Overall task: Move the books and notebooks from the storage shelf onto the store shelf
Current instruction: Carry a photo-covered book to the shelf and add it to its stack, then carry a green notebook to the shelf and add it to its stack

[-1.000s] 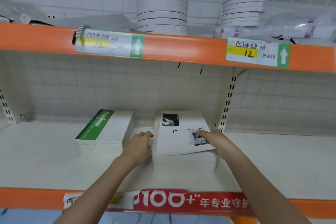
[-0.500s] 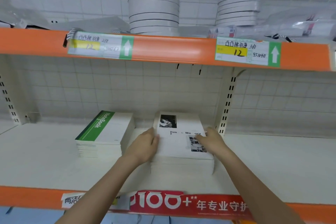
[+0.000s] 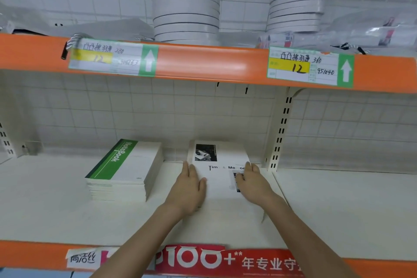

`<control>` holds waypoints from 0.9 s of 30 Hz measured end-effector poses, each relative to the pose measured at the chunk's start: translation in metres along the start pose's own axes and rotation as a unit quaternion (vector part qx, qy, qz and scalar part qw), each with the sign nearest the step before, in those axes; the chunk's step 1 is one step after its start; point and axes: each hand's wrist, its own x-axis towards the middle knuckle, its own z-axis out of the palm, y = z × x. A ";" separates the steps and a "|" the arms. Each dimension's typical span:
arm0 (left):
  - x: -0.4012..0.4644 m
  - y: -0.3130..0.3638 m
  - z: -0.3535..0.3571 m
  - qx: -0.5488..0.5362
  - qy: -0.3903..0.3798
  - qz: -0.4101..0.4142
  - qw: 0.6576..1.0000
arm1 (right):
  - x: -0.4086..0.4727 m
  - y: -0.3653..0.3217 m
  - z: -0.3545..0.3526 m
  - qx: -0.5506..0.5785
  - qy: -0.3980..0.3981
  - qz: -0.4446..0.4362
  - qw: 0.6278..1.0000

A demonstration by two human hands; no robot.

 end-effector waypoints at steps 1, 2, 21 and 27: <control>0.000 0.000 0.000 0.001 -0.002 0.000 1.000 | -0.001 0.000 0.000 -0.003 -0.002 -0.001 1.000; -0.001 0.000 -0.001 0.001 -0.005 -0.001 1.000 | -0.002 0.000 0.000 -0.005 -0.003 -0.002 1.000; -0.067 -0.100 -0.110 0.245 0.136 -0.071 0.957 | -0.042 -0.168 0.051 0.028 -0.073 -0.263 0.962; -0.111 -0.167 -0.155 0.237 0.137 -0.171 0.947 | -0.063 -0.251 0.096 0.034 -0.094 -0.358 0.928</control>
